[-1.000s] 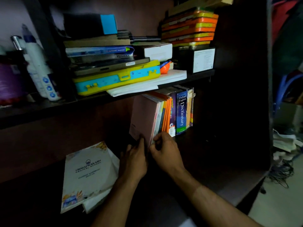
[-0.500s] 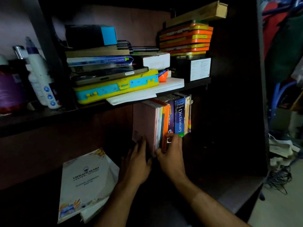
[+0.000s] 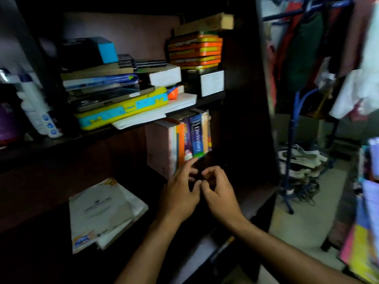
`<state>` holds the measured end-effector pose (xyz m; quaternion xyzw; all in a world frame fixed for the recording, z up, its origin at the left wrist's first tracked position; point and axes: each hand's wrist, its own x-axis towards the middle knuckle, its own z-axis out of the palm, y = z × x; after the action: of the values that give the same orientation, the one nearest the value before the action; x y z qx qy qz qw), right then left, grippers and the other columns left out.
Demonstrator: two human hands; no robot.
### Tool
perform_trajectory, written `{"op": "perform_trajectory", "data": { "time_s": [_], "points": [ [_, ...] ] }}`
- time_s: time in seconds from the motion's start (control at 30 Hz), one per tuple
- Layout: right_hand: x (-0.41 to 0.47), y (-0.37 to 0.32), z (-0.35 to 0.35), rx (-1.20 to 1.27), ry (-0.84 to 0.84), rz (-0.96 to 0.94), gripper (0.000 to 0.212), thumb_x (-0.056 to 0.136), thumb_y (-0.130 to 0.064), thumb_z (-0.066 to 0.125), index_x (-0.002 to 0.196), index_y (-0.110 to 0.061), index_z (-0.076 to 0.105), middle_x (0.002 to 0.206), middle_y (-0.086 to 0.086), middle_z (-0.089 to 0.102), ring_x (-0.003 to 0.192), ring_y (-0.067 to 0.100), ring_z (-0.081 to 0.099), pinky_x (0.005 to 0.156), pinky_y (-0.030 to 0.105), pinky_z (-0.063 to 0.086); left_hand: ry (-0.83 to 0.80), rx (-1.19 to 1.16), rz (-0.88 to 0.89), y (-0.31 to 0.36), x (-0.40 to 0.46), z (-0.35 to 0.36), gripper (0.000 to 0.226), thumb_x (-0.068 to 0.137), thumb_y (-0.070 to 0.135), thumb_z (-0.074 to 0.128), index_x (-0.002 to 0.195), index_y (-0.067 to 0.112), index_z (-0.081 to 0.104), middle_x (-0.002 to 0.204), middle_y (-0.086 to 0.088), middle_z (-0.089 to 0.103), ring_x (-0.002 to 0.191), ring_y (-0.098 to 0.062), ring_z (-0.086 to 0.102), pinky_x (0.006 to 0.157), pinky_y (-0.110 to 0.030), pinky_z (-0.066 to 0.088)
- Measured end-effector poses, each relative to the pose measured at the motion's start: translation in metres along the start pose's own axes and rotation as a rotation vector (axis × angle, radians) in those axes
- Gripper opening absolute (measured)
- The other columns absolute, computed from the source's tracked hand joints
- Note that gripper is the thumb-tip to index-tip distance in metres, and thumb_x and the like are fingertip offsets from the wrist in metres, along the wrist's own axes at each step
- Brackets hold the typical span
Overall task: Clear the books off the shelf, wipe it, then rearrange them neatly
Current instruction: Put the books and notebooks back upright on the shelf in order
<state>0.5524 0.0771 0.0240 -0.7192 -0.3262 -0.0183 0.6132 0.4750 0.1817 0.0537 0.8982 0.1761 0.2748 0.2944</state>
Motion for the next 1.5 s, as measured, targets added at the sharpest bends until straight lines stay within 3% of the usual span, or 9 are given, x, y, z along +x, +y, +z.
{"op": "perform_trajectory", "data": {
  "time_s": [0.07, 0.2, 0.57, 0.7, 0.77, 0.97, 1.23, 1.4, 1.5],
  "points": [
    [-0.02, -0.015, -0.058, -0.028, -0.004, -0.025, 0.019, 0.083, -0.01, 0.059, 0.098, -0.021, 0.056, 0.096, 0.001, 0.061, 0.086, 0.005, 0.059, 0.078, 0.017, 0.045, -0.084, -0.028, 0.067, 0.044, -0.019, 0.014, 0.049, 0.084, 0.036, 0.058, 0.133, 0.043, 0.052, 0.117, 0.016, 0.069, 0.107, -0.01, 0.066, 0.092, -0.036, 0.055],
    [-0.078, -0.046, -0.19, -0.126, -0.019, 0.079, 0.029, 0.085, -0.008, 0.062, 0.104, -0.027, 0.051, 0.088, -0.003, 0.061, 0.077, 0.015, 0.063, 0.078, 0.042, 0.056, -0.273, -0.103, 0.156, 0.15, -0.063, 0.06, 0.046, 0.075, 0.047, 0.049, 0.12, 0.043, 0.058, 0.109, 0.013, 0.073, 0.102, -0.016, 0.069, 0.084, -0.038, 0.057],
    [-0.2, -0.077, -0.444, -0.593, 0.084, 0.165, 0.028, 0.087, -0.037, 0.071, 0.108, -0.03, 0.054, 0.09, -0.009, 0.063, 0.084, 0.007, 0.062, 0.075, 0.029, 0.052, -0.595, -0.119, 0.387, 0.318, -0.131, 0.146, 0.036, 0.092, 0.046, 0.068, 0.127, 0.039, 0.062, 0.107, 0.022, 0.066, 0.09, 0.007, 0.063, 0.087, -0.028, 0.054],
    [-0.212, -0.058, -0.516, -0.79, 0.138, 0.318, 0.032, 0.087, -0.046, 0.068, 0.111, -0.029, 0.055, 0.099, -0.009, 0.062, 0.098, 0.013, 0.061, 0.088, 0.037, 0.05, -0.691, -0.158, 0.429, 0.359, -0.139, 0.169, 0.039, 0.094, 0.037, 0.069, 0.132, 0.031, 0.063, 0.111, 0.018, 0.067, 0.095, 0.007, 0.063, 0.089, -0.018, 0.051],
    [-0.22, -0.043, -0.543, -0.851, 0.221, 0.389, 0.041, 0.084, -0.052, 0.066, 0.114, -0.026, 0.056, 0.11, -0.003, 0.062, 0.108, 0.021, 0.059, 0.093, 0.041, 0.049, -0.771, -0.181, 0.434, 0.377, -0.144, 0.181, 0.041, 0.095, 0.036, 0.069, 0.134, 0.031, 0.061, 0.118, 0.015, 0.067, 0.099, 0.011, 0.061, 0.091, -0.014, 0.049],
    [-0.248, -0.012, -0.591, -0.83, 0.272, 0.695, 0.065, 0.088, -0.052, 0.068, 0.141, -0.021, 0.046, 0.137, 0.012, 0.054, 0.126, 0.028, 0.052, 0.105, 0.038, 0.041, -0.946, -0.171, 0.419, 0.409, -0.158, 0.232, 0.07, 0.088, 0.052, 0.064, 0.152, 0.033, 0.042, 0.146, 0.009, 0.054, 0.124, -0.007, 0.059, 0.108, -0.041, 0.048],
    [-0.197, 0.014, -0.623, -0.525, 0.536, 0.635, 0.058, 0.093, -0.048, 0.067, 0.135, -0.015, 0.044, 0.112, 0.002, 0.06, 0.096, 0.02, 0.059, 0.075, 0.034, 0.045, -0.926, -0.318, 0.227, 0.424, -0.124, 0.281, 0.07, 0.099, 0.035, 0.064, 0.159, 0.033, 0.028, 0.146, 0.013, 0.042, 0.137, -0.008, 0.046, 0.114, -0.035, 0.04],
    [-0.155, 0.034, -0.642, -0.49, 0.587, 0.742, 0.044, 0.098, -0.051, 0.057, 0.115, -0.01, 0.05, 0.107, 0.008, 0.062, 0.078, 0.015, 0.059, 0.058, 0.031, 0.043, -0.912, -0.348, 0.148, 0.449, -0.088, 0.305, 0.048, 0.1, 0.032, 0.062, 0.146, 0.026, 0.047, 0.137, 0.002, 0.057, 0.12, -0.011, 0.056, 0.094, -0.028, 0.042],
    [-0.139, 0.047, -0.654, -0.493, 0.616, 0.76, 0.04, 0.097, -0.049, 0.059, 0.105, -0.01, 0.055, 0.098, 0.009, 0.067, 0.077, 0.023, 0.067, 0.067, 0.039, 0.057, -0.901, -0.397, 0.087, 0.471, -0.073, 0.319, 0.018, 0.102, 0.03, 0.058, 0.12, 0.027, 0.056, 0.119, 0.007, 0.062, 0.1, -0.006, 0.057, 0.089, -0.032, 0.047]
  ]
}}
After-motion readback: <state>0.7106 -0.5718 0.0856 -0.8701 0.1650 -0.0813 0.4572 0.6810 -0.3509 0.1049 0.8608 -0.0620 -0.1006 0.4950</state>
